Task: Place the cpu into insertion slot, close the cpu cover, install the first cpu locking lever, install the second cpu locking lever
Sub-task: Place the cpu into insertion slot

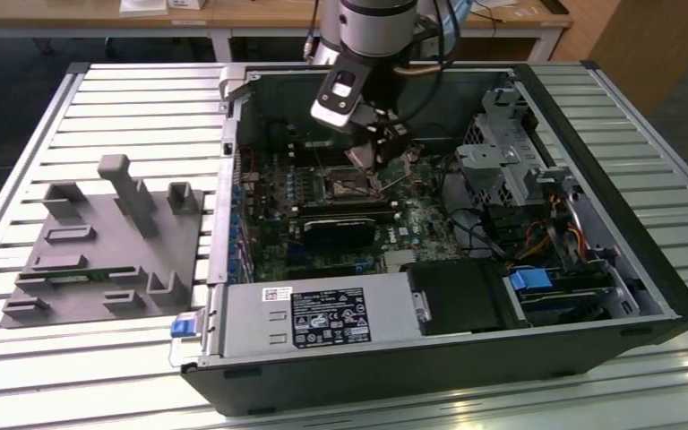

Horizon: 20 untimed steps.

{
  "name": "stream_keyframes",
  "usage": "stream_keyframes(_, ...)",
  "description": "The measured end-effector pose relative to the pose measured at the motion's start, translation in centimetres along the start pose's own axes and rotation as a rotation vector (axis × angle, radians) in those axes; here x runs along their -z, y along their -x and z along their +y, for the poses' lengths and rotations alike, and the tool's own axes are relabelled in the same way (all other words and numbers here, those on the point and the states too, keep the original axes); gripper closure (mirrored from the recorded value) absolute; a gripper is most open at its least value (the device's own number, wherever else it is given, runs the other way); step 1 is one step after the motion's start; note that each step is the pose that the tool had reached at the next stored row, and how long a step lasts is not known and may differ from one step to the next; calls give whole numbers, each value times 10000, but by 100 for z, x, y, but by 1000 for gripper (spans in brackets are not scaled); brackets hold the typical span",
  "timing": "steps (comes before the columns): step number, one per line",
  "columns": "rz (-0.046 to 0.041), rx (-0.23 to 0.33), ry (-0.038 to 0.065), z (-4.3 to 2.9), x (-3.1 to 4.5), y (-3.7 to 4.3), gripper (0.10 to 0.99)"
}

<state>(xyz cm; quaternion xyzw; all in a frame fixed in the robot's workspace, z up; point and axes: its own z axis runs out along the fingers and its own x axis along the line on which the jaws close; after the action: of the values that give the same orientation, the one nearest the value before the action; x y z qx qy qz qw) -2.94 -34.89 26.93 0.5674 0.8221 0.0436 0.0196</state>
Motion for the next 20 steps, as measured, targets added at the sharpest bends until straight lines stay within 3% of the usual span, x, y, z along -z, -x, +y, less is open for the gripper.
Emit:
stream_keyframes(13, -221, -2333, 40, -4, -40, 0, 549)
stream_keyframes(20, -262, -2754, 46, -11, -115, -35, 549)
